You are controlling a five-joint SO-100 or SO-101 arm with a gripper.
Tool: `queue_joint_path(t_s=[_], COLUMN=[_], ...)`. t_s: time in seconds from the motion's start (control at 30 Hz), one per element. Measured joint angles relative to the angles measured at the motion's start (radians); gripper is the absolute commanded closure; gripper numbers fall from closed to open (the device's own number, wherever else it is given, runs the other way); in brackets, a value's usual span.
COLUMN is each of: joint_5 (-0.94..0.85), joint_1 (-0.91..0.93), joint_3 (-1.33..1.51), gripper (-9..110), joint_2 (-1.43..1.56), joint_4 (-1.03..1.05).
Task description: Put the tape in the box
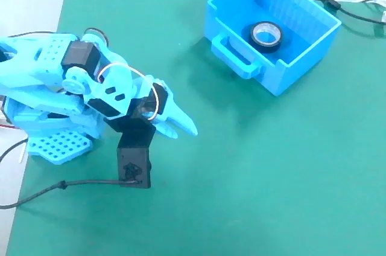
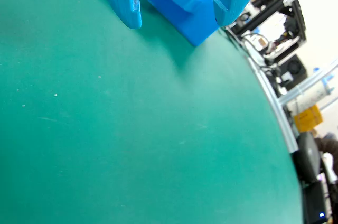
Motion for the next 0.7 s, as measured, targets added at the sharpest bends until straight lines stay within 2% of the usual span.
queue_joint_path(t_s=[0.7], joint_5=[0.02], joint_1=[-0.002], joint_3=[0.052], gripper=[87], joint_2=[0.054], joint_4=[-0.017])
